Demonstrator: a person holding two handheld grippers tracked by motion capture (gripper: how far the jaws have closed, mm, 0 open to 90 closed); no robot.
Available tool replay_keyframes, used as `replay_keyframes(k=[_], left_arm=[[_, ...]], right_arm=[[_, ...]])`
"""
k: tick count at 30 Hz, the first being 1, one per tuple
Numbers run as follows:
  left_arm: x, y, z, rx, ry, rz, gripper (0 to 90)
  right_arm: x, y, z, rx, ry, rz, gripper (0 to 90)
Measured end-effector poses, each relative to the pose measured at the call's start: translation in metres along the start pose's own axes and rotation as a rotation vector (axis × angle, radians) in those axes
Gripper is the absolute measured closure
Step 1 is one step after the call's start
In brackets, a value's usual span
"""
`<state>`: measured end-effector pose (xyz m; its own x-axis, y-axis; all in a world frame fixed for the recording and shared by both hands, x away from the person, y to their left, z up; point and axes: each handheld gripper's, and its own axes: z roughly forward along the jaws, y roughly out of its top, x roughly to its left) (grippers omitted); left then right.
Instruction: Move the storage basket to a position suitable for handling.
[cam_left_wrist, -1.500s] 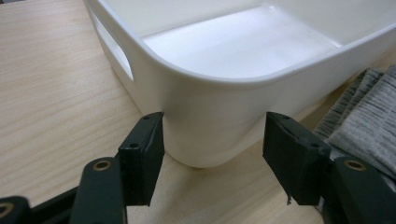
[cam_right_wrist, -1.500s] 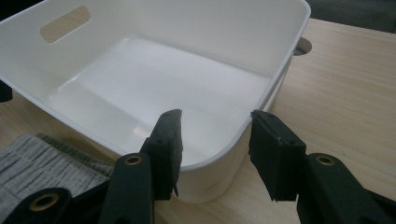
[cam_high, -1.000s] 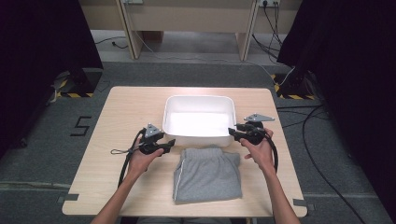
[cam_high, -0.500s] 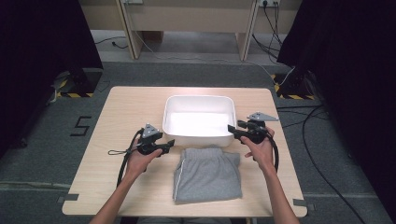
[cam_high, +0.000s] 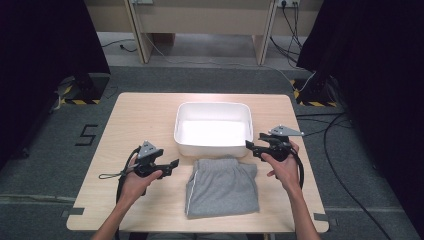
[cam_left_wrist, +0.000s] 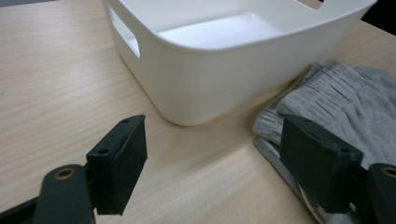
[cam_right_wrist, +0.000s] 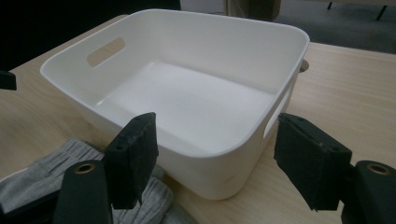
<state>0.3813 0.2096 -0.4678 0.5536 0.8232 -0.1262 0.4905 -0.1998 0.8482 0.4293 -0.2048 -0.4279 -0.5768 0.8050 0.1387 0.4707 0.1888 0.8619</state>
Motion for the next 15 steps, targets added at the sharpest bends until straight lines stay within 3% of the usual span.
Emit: replay_keyframes(k=[10, 15], left_arm=[[-0.018, -0.016, -0.014, 0.019, -0.027, 0.028, 19.5], [-0.023, -0.021, -0.017, 0.02, -0.04, 0.023, 19.4]], right_arm=[[0.008, -0.016, -0.006, 0.019, 0.019, -0.001, 26.7], [0.011, -0.022, -0.008, 0.014, 0.02, -0.007, 26.1]])
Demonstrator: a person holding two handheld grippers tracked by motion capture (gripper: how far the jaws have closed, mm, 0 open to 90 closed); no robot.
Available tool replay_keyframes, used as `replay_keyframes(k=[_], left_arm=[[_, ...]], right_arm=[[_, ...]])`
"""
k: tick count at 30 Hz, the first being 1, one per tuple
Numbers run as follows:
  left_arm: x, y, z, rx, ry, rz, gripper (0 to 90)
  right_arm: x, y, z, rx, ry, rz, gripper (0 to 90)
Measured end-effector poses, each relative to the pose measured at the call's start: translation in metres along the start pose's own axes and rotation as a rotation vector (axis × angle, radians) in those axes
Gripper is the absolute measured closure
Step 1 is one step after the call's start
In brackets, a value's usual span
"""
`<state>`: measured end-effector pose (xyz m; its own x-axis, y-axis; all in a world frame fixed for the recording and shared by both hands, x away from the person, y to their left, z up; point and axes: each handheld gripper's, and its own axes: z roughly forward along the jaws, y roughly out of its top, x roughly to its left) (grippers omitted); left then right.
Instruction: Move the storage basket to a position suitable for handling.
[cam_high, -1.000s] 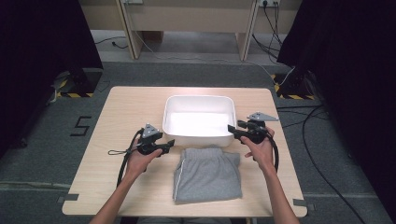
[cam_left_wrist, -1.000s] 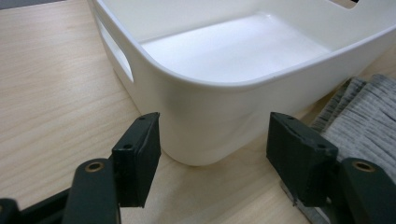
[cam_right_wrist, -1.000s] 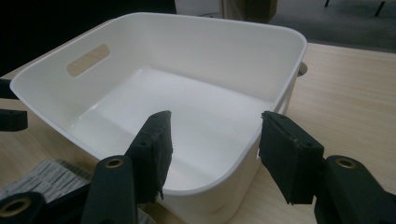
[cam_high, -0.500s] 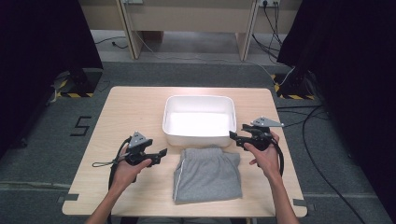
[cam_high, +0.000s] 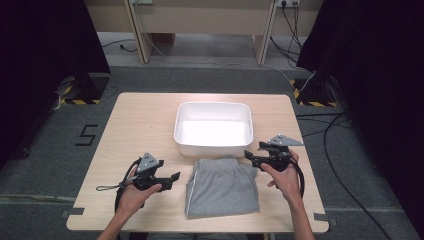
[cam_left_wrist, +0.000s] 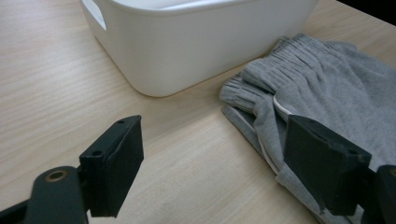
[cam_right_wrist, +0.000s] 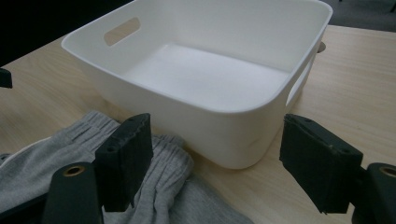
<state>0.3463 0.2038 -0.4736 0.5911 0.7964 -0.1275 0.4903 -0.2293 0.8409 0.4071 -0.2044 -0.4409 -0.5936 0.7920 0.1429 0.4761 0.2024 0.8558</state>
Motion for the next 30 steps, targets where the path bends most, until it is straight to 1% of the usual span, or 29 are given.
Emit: replay_keyframes(k=[1, 5, 8, 10, 12, 13, 15, 18, 19, 20, 21, 22, 23, 24, 25, 26, 27, 28, 29, 30], left_arm=[[-0.002, -0.002, -0.002, 0.0, -0.004, 0.0, 19.4], [-0.004, -0.006, -0.004, 0.0, -0.008, -0.006, 19.3], [-0.005, -0.009, -0.005, 0.004, -0.014, -0.009, 19.3], [-0.006, -0.014, -0.006, 0.008, -0.019, -0.012, 19.3], [-0.007, -0.015, -0.007, 0.01, -0.022, -0.013, 19.3], [-0.008, -0.018, -0.007, 0.012, -0.026, -0.014, 19.3], [-0.01, -0.021, -0.008, 0.018, -0.033, -0.015, 19.3], [-0.012, -0.023, -0.008, 0.021, -0.031, -0.014, 19.2], [-0.016, -0.025, -0.009, 0.032, -0.029, 0.001, 19.0], [-0.016, -0.025, -0.009, 0.032, -0.029, 0.001, 18.9], [-0.021, -0.027, -0.009, 0.038, -0.037, 0.01, 18.8], [-0.021, -0.027, -0.009, 0.038, -0.037, 0.01, 18.7], [-0.025, -0.029, -0.009, 0.042, -0.045, 0.015, 18.6], [-0.025, -0.029, -0.009, 0.042, -0.045, 0.015, 18.4], [-0.029, -0.031, -0.009, 0.046, -0.048, 0.023, 18.2], [-0.029, -0.031, -0.009, 0.046, -0.048, 0.023, 18.1], [-0.034, -0.034, -0.008, 0.059, -0.042, 0.044, 18.0], [-0.034, -0.034, -0.008, 0.059, -0.042, 0.044, 17.9], [-0.039, -0.036, -0.007, 0.067, -0.048, 0.05, 17.7], [-0.039, -0.036, -0.007, 0.067, -0.048, 0.05, 17.5]], right_arm=[[0.001, -0.002, -0.001, 0.013, -0.006, 0.0, 25.3], [0.0, -0.006, -0.005, 0.006, -0.011, 0.002, 24.9], [0.0, -0.01, -0.006, 0.013, -0.012, 0.0, 24.6], [0.0, -0.013, -0.006, 0.017, -0.01, 0.005, 24.3], [0.001, -0.015, -0.006, 0.033, -0.012, 0.005, 22.6], [0.001, -0.016, -0.006, 0.039, -0.016, -0.007, 22.0], [0.002, -0.017, -0.005, 0.04, -0.011, -0.007, 22.0], [0.003, -0.019, -0.004, 0.048, -0.007, -0.011, 21.3], [0.004, -0.021, -0.003, 0.059, -0.007, -0.013, 20.2], [0.004, -0.021, -0.003, 0.059, -0.007, -0.013, 20.2], [0.004, -0.022, -0.003, 0.064, -0.005, -0.02, 19.4], [0.004, -0.022, -0.003, 0.064, -0.005, -0.02, 19.4], [0.004, -0.025, -0.004, 0.068, 0.0, -0.015, 18.6], [0.004, -0.025, -0.004, 0.068, 0.0, -0.015, 18.6], [0.004, -0.027, -0.004, 0.072, 0.007, -0.023, 17.6], [0.004, -0.027, -0.004, 0.072, 0.007, -0.023, 17.6], [0.005, -0.028, -0.004, 0.083, 0.005, -0.03, 17.3], [0.006, -0.029, -0.005, 0.085, 0.007, -0.033, 17.3], [0.007, -0.029, -0.005, 0.084, 0.011, -0.033, 17.3], [0.008, -0.03, -0.004, 0.09, 0.017, -0.029, 17.3]])
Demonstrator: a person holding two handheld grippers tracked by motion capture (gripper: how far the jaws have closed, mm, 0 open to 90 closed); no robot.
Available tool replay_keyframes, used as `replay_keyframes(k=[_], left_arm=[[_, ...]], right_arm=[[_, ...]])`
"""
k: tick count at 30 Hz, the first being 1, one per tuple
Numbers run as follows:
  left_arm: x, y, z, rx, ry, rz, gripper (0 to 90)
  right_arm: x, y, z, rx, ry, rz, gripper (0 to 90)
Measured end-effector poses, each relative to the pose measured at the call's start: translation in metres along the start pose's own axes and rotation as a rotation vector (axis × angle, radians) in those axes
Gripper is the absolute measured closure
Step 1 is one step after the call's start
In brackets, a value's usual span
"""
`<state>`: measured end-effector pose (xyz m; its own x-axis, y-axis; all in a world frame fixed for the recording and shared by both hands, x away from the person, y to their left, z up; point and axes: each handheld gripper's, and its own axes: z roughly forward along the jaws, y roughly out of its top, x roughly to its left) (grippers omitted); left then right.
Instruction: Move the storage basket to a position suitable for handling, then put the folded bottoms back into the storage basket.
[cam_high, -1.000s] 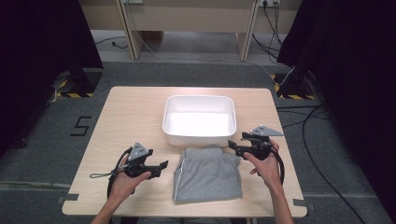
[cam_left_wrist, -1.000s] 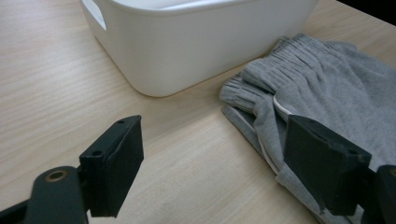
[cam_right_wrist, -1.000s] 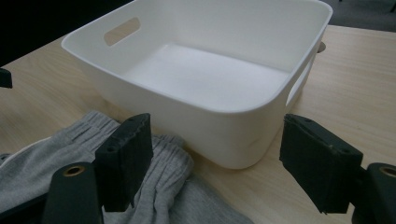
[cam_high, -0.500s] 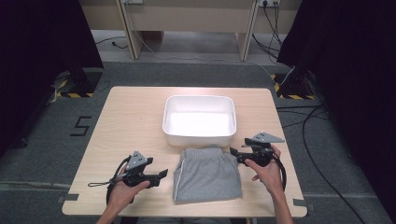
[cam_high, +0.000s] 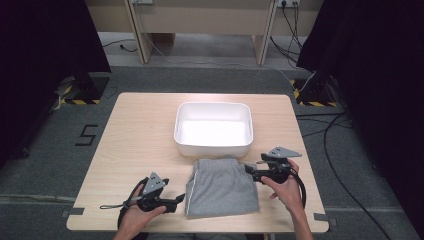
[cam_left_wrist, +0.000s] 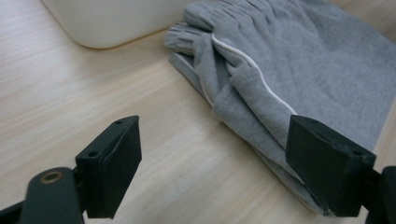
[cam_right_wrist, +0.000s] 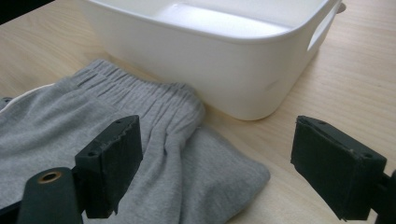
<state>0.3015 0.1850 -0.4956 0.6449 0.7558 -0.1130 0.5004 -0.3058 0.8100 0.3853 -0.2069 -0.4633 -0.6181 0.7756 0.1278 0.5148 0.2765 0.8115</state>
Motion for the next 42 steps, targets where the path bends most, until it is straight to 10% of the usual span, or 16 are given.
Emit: replay_keyframes(k=[29, 42], left_arm=[[-0.046, -0.014, 0.015, 0.052, -0.055, 0.067, 15.5], [-0.054, -0.021, 0.025, 0.068, -0.062, 0.108, 31.2]], right_arm=[[0.004, -0.01, 0.014, 0.052, 0.019, -0.005, 17.9], [0.003, -0.011, 0.023, 0.073, 0.029, -0.011, 17.9]])
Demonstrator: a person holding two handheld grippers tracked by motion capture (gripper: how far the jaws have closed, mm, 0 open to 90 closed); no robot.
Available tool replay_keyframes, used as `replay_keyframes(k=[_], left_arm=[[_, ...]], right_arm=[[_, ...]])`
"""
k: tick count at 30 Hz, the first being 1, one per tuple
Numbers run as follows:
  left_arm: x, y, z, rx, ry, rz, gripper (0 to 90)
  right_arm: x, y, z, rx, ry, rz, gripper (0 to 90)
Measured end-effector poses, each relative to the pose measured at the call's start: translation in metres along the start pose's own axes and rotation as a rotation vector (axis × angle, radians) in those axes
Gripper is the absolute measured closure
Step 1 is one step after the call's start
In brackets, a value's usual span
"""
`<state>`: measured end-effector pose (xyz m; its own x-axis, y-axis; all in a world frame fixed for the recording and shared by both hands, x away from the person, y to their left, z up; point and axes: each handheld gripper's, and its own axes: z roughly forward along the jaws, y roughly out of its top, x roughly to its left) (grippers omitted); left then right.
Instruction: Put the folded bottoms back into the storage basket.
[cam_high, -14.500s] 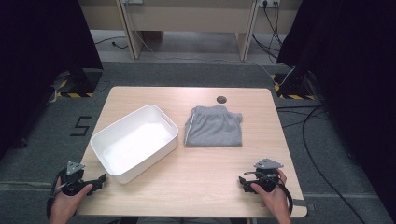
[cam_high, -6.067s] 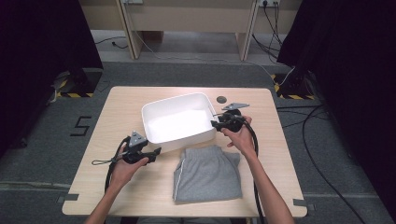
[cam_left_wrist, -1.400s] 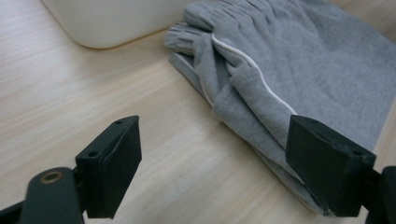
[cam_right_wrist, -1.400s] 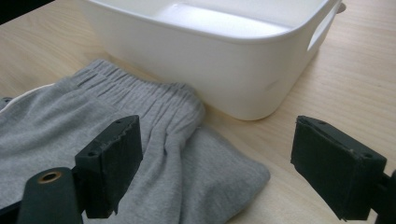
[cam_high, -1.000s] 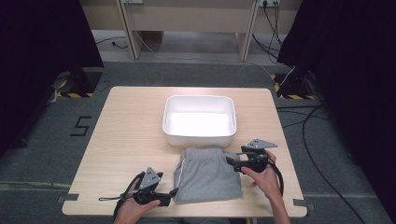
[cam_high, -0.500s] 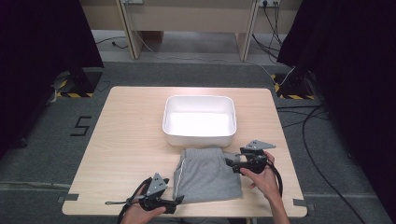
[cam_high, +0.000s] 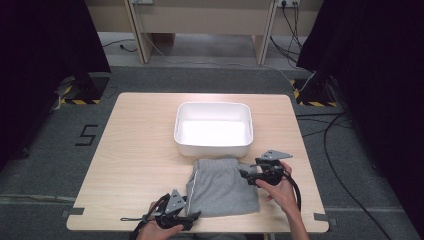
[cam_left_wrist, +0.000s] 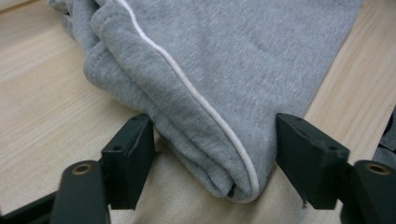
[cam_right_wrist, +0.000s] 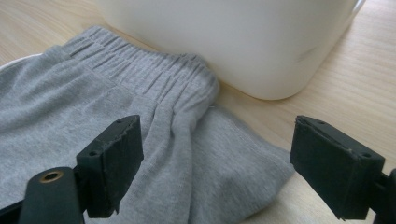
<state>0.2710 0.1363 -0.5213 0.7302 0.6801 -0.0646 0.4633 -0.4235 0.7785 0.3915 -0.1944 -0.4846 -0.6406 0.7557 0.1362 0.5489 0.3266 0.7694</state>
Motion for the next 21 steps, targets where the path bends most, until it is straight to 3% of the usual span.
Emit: replay_keyframes(k=[8, 20, 21], left_arm=[[0.003, -0.001, -0.002, -0.016, -0.024, -0.013, 42.5], [0.011, -0.003, -0.004, -0.026, -0.074, -0.035, 58.3], [0.012, -0.003, -0.004, -0.026, -0.077, -0.039, 59.1]], right_arm=[[-0.002, 0.001, 0.014, 0.006, 0.057, 0.012, 17.0], [0.008, 0.013, 0.039, 0.044, 0.106, -0.031, 16.5], [0.01, 0.015, 0.045, 0.068, 0.106, -0.042, 16.5]])
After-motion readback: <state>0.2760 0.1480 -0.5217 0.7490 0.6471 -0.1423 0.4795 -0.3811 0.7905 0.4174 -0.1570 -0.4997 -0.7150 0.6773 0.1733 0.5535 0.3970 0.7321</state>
